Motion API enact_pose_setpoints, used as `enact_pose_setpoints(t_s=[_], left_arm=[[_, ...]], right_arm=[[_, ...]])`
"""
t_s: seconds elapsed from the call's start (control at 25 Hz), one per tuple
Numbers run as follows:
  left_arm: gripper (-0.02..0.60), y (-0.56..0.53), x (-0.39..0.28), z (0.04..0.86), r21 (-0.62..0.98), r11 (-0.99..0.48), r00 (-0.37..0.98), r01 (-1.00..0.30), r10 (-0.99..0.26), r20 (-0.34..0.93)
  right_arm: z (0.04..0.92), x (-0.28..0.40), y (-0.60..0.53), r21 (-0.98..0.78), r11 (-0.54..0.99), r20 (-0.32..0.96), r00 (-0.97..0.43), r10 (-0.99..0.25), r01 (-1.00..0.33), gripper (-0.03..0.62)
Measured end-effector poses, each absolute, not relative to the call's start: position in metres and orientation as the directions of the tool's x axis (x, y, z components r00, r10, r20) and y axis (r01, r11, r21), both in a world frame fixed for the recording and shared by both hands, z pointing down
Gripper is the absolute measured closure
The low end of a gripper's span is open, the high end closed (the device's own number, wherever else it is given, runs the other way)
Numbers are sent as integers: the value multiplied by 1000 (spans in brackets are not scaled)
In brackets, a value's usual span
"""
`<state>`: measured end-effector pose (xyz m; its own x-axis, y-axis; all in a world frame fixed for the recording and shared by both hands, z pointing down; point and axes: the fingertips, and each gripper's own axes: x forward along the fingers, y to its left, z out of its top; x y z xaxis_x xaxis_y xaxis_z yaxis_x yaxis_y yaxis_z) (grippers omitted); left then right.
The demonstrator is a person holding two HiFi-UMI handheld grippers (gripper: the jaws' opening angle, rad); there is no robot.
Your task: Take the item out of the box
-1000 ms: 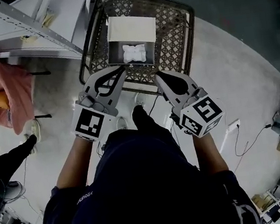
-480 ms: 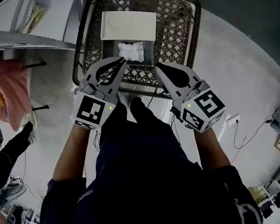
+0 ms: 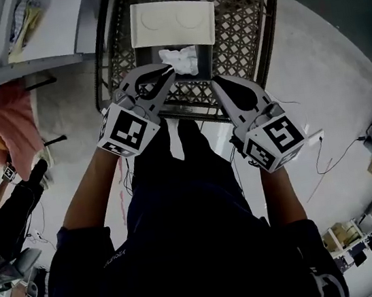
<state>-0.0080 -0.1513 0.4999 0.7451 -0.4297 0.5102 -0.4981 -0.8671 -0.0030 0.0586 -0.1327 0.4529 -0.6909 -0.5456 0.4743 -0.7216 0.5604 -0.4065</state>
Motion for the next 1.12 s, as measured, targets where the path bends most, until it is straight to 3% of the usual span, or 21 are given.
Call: enact_pose_setpoints(t_s=[0.48, 1.12], left_arm=[[511, -152, 8, 602, -3, -950, 750, -314, -250, 613], [398, -153, 14, 691, 12, -989, 576, -150, -77, 814]], right_arm=[[519, 63, -140, -429, 476, 540, -640, -547, -768, 569], [560, 78, -135, -471, 420, 586, -631, -508, -776, 569]])
